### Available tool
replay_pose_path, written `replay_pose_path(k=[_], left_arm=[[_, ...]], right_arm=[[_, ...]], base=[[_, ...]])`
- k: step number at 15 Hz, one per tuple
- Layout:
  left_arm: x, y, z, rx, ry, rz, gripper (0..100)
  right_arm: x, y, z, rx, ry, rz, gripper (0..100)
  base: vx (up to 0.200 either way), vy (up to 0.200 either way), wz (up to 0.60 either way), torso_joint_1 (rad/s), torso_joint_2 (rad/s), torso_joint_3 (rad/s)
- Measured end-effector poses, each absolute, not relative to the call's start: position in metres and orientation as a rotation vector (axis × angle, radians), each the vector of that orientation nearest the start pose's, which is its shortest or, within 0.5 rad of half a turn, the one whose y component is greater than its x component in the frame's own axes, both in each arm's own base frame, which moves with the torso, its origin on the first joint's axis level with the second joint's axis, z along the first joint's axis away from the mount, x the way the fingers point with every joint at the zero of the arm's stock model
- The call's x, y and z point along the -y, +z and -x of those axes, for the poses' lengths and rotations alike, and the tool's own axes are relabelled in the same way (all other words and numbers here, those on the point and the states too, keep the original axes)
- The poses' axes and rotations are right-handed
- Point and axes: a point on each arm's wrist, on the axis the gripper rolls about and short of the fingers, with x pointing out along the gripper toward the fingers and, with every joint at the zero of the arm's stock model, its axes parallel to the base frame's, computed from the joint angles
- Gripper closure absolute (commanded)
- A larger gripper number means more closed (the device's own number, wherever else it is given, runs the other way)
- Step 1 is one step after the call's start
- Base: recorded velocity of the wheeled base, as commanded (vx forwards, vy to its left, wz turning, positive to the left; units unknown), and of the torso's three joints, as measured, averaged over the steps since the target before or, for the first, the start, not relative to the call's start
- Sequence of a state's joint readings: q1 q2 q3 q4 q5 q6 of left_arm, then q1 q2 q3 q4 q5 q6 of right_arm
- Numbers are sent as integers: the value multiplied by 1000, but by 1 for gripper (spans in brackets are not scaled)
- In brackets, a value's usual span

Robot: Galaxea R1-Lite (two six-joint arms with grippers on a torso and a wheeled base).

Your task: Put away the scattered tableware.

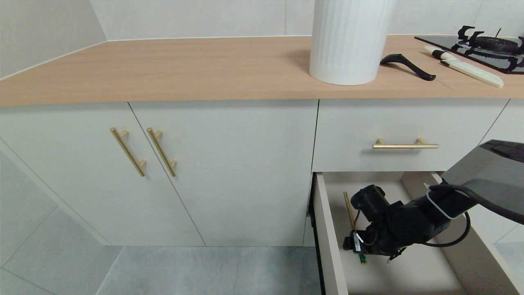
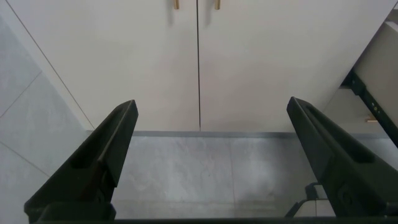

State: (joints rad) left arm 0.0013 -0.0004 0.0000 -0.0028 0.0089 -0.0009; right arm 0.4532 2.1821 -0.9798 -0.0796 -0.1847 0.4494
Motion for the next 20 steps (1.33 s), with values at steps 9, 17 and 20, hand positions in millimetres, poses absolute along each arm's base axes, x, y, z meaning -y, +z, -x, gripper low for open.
replay_pose_path(k=[9,17,20], left_arm=[[0,76,23,4,10,1,0],[0,76,23,4,10,1,0],[0,76,23,3,10,1,0]], right_arm=[[-126,134,-271,-900,102,-86,0],[-61,251,-194,-519,185,-99,0],[-57,257,-185,-487,187,-86,0]], base=[[0,0,0,0,0,0],[0,0,0,0,0,0],[0,0,0,24,-51,-14]])
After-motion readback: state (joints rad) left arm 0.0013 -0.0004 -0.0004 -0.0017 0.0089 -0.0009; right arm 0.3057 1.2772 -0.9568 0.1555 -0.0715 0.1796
